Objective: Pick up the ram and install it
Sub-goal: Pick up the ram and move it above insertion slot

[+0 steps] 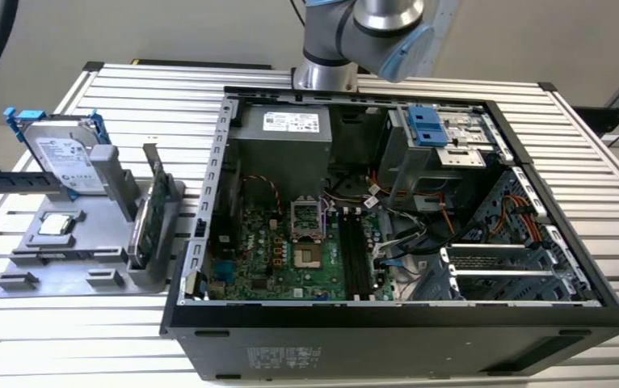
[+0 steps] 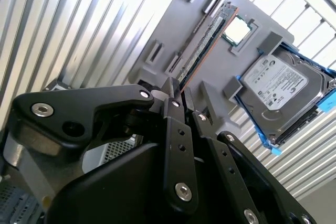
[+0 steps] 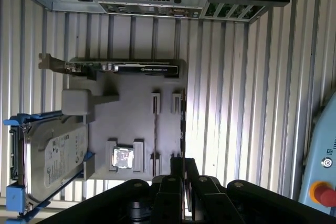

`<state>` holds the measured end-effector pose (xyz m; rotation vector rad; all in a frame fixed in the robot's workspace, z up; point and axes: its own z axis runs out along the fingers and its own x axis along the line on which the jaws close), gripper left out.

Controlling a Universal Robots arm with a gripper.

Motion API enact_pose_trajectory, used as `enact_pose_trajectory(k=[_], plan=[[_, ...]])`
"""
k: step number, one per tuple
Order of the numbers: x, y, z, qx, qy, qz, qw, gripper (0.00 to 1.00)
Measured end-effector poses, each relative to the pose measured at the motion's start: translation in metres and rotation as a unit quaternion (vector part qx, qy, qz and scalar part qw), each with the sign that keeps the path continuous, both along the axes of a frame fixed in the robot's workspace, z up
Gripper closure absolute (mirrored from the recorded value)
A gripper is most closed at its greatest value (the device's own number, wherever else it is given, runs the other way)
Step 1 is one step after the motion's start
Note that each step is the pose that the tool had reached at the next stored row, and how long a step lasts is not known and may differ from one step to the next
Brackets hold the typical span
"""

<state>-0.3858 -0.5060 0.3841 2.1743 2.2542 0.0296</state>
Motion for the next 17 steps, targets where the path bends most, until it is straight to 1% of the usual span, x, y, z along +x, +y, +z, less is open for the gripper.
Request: enact_pose_trajectory(k=[17], plan=[[0.0281,0.0,0.0,0.0,0.0003,0.0,1.0,1.0]])
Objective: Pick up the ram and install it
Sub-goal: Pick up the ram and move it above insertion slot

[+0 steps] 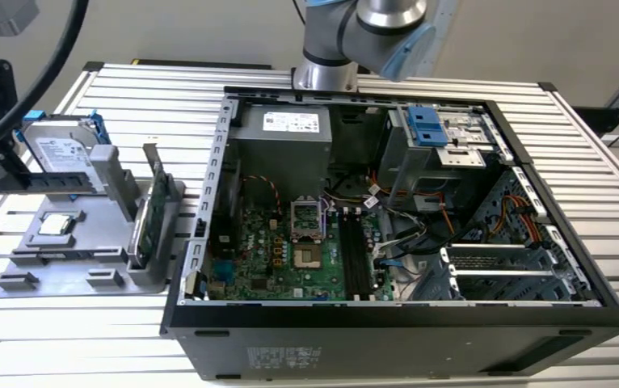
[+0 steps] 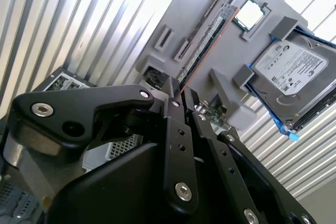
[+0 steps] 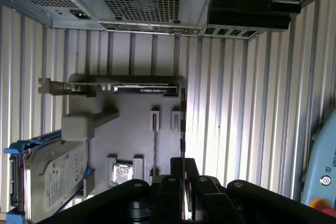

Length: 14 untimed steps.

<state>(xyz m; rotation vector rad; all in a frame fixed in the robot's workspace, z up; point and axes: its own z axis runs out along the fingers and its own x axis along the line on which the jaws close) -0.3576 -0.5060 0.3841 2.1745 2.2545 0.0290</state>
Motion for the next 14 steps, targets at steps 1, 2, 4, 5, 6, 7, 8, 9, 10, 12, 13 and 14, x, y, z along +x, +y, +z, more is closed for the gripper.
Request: enact_pose_trajectory(k=[1,2,4,5,6,7,8,9,10,12,13,14], plan=[[0.0015,0.0,0.0,0.0,0.0,0.0,1.0,1.0],[0.0031,0.0,0.0,0.0,0.0,0.0,1.0,1.0],[0.0063,0.0,0.0,0.0,0.0,0.0,1.0,1.0],[0.0077,0.0,0.0,0.0,0.0001,0.0,1.0,1.0],[0.0093,0.0,0.0,0.0,0.0001,0.0,1.0,1.0],[0.0107,0.0,0.0,0.0,0.0001,0.0,1.0,1.0],[0.0122,0.0,0.0,0.0,0.0001,0.0,1.0,1.0],[0.0135,0.0,0.0,0.0,0.0001,0.0,1.0,1.0],[0.015,0.0,0.0,0.0,0.0001,0.0,1.0,1.0],[0.0178,0.0,0.0,0.0,0.0002,0.0,1.0,1.0],[0.0194,0.0,0.0,0.0,0.0002,0.0,1.0,1.0],[0.0209,0.0,0.0,0.0,0.0002,0.0,1.0,1.0]])
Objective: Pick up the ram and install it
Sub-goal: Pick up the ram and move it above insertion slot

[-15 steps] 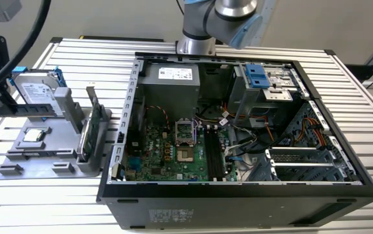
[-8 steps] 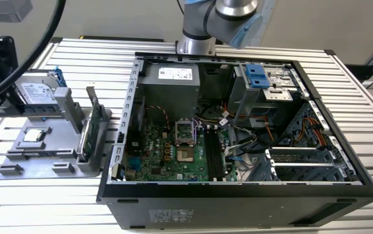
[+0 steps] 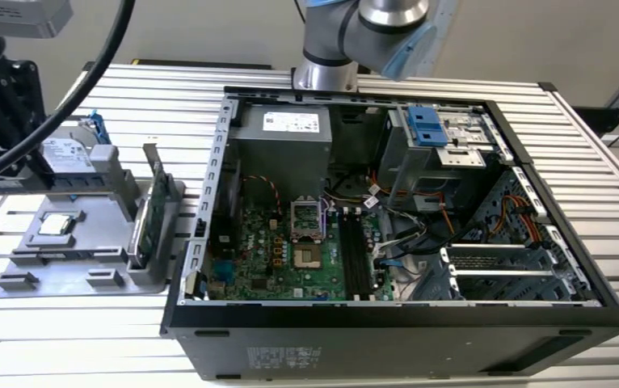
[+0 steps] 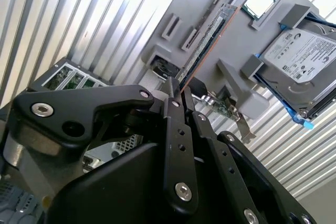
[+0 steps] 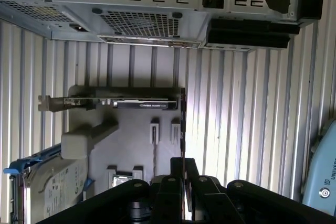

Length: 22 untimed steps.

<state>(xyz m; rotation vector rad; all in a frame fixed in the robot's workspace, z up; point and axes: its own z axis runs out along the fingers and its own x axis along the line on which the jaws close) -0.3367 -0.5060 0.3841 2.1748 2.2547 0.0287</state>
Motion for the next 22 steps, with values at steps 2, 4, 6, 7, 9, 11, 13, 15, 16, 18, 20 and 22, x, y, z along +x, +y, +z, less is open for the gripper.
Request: enact_pose_trajectory(k=[2,4,6,7,9,11,13,15,16,18,20,22], plan=[[0.0032,0.0,0.0,0.0,0.0001,0.0,1.0,1.0],[0.0062,0.0,0.0,0.0,0.0002,0.0,1.0,1.0],[0.0092,0.0,0.0,0.0,0.0002,0.0,1.0,1.0],[0.0107,0.0,0.0,0.0,0.0003,0.0,1.0,1.0],[0.0136,0.0,0.0001,0.0,0.0003,0.0,1.0,1.0],[0.0167,0.0,0.0,0.0,0.0004,0.0,1.0,1.0],[0.0196,0.0,0.0,0.0,0.0004,0.0,1.0,1.0],[0.0226,0.0,0.0,0.0,0.0005,0.0,1.0,1.0],[0.024,0.0,0.0,0.0,0.0005,0.0,1.0,1.0],[0.0269,0.0,0.0,0.0,0.0006,0.0,1.0,1.0],[0.0299,0.0,0.0001,-0.0001,0.0006,0.0,1.0,1.0],[0.0327,0.0,0.0,0.0,0.0006,0.0,1.0,1.0]])
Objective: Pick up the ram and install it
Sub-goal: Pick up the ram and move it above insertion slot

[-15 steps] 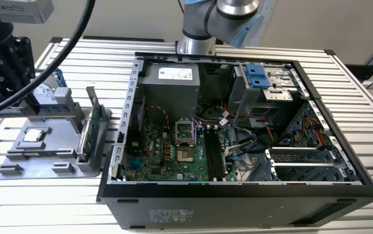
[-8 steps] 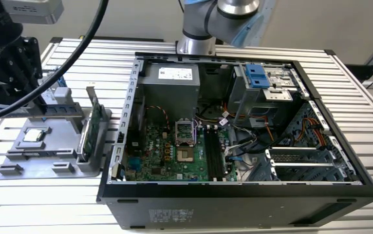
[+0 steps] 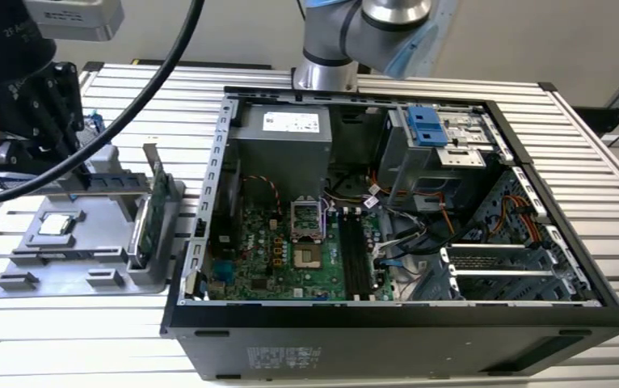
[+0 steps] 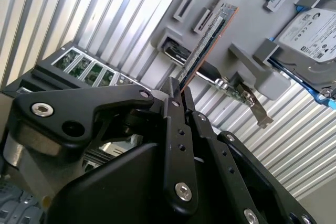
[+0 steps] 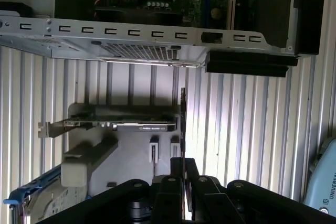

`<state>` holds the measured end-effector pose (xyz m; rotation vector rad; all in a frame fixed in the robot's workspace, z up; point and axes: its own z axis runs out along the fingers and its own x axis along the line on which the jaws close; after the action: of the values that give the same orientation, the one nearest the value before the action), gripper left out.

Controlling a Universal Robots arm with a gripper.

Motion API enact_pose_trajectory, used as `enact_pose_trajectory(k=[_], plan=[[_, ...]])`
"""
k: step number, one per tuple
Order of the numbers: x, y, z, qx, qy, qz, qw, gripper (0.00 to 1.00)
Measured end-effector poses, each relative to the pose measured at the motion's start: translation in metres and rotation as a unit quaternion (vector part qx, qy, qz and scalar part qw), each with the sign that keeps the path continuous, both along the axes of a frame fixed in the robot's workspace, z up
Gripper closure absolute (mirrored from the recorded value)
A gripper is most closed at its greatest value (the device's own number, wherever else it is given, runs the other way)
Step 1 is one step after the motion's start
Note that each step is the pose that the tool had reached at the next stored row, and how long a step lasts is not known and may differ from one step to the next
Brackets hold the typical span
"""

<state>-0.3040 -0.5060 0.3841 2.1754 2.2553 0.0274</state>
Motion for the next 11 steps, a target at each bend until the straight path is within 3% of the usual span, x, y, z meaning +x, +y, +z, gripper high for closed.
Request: enact_pose_trajectory(k=[11], plan=[[0.0156,0.0,0.0,0.0,0.0002,0.0,1.0,1.0]])
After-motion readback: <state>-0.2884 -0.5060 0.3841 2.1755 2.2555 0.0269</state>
